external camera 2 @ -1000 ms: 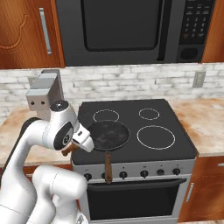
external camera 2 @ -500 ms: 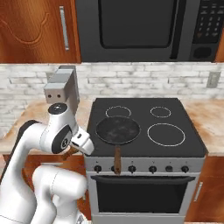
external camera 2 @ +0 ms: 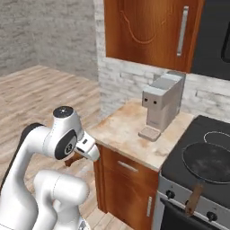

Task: Take the chicken drumsticks from the pan and place one on each plate on the dining counter.

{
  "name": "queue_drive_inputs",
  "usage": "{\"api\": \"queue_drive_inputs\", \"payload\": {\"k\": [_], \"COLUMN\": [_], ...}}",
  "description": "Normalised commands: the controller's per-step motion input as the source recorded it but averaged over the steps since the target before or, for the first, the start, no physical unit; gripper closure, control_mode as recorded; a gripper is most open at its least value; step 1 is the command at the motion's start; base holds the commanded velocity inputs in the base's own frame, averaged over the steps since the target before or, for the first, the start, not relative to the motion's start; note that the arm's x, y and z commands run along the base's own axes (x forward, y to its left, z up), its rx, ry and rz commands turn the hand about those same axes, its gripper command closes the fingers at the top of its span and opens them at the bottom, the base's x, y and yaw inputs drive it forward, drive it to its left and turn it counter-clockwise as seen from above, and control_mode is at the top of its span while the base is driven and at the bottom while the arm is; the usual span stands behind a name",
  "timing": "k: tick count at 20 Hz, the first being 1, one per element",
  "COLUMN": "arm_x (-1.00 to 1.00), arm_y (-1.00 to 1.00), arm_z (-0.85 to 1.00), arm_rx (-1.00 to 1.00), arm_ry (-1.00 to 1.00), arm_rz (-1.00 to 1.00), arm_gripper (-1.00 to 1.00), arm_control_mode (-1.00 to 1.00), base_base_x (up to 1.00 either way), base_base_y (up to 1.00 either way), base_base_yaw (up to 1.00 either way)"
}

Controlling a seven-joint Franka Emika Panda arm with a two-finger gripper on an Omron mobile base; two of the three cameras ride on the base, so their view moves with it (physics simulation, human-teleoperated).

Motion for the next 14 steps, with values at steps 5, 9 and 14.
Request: {"api": "queue_drive_inputs", "payload": {"k": [5,9,14], "arm_x": [0.0,0.0,0.0], "arm_y": [0.0,0.0,0.0], "arm_z": [0.0,0.0,0.0], "arm_rx": [0.0,0.0,0.0], "arm_ry": [0.0,0.0,0.0], "arm_rz": [0.0,0.0,0.0], "arm_gripper": [1.0,1.0,1.0], "arm_control_mode": [1.0,1.0,1.0], "base_base_x": [-0.26,-0.16,0.49], "base_base_y": [0.47,0.5,0.29], "base_base_yaw": [0.98,0.96,0.47]}}
